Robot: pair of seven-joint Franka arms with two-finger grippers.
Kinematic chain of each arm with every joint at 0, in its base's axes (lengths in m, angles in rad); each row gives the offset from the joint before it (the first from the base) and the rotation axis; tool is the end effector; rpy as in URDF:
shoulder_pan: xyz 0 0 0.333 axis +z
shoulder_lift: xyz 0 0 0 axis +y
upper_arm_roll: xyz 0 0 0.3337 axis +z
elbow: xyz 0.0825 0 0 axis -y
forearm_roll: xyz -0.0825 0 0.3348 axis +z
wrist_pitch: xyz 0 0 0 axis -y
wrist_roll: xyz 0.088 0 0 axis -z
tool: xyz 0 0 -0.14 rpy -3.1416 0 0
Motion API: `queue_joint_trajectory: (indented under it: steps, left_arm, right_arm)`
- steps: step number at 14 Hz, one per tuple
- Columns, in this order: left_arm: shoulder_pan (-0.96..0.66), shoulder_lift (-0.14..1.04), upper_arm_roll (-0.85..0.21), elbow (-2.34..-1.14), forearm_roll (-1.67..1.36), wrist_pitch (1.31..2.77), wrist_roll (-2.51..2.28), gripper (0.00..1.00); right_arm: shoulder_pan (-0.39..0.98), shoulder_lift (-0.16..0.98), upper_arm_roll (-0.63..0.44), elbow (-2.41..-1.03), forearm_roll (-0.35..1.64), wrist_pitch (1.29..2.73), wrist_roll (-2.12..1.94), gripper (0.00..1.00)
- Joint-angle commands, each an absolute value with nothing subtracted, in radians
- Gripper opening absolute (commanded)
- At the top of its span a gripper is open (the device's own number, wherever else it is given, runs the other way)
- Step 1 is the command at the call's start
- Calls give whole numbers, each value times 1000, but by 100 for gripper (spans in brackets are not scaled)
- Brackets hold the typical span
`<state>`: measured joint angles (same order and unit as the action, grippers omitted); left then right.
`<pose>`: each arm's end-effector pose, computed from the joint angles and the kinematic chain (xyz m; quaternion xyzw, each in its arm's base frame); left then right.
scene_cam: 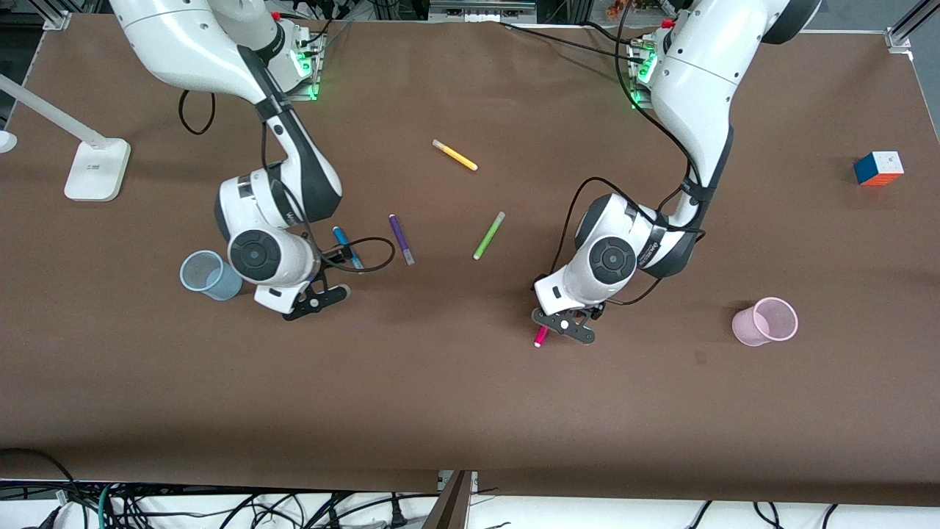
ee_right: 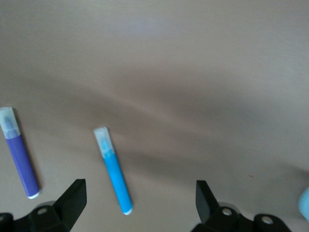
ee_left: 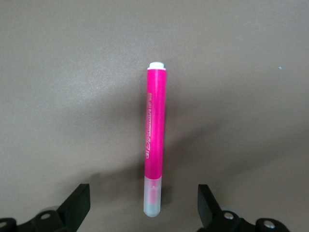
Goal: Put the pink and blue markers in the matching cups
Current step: 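Grasp the pink marker with the left gripper while the right gripper grasps blue, then lift the pink marker over the pink cup while the right gripper lifts blue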
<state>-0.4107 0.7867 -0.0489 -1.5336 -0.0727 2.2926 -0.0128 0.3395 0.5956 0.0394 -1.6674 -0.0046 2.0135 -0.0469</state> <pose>0.6103 -0.3001 0.2009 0.9806 -0.1907 -0.0236 0.0399 0.5740 0.2254 0.2556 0.9700 0.2089 -0.1240 0.0112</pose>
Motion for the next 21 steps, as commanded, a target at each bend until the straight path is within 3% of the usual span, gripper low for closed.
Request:
queue_joint_trajectory:
  steps: [1, 4, 8, 10, 15, 17, 19, 21]
  left_arm:
    - [-426, 796, -35, -1522, -46, 2289, -54, 64]
    - [-443, 808, -34, -1528, -46, 2287, -89, 29]
    - [-440, 808, -35, -1529, -11, 2286, -107, 0]
    - [-427, 783, -34, -1523, -11, 2234, -103, 0]
    - [-341, 603, -29, -1447, -11, 1812, 44, 0]
    - [-310, 549, -25, -1428, 8, 1654, 138, 0]
    - [-255, 517, -20, -1401, 102, 1554, 236, 0]
    - [-204, 515, -20, -1376, 208, 1462, 337, 0]
  right_arm:
    - [365, 606, 38, -1686, 9, 2062, -52, 100]
    - [382, 617, 38, -1736, 8, 2147, -52, 100]
    - [397, 630, 38, -1775, 8, 2229, -54, 100]
    - [402, 632, 38, -1775, 8, 2230, -54, 100]
    - [410, 646, 38, -1775, 6, 2240, -43, 98]
    - [410, 647, 38, -1775, 6, 2240, -40, 88]
    - [410, 652, 38, -1776, 6, 2240, -40, 85]
    - [410, 655, 38, -1775, 6, 2244, -40, 64]
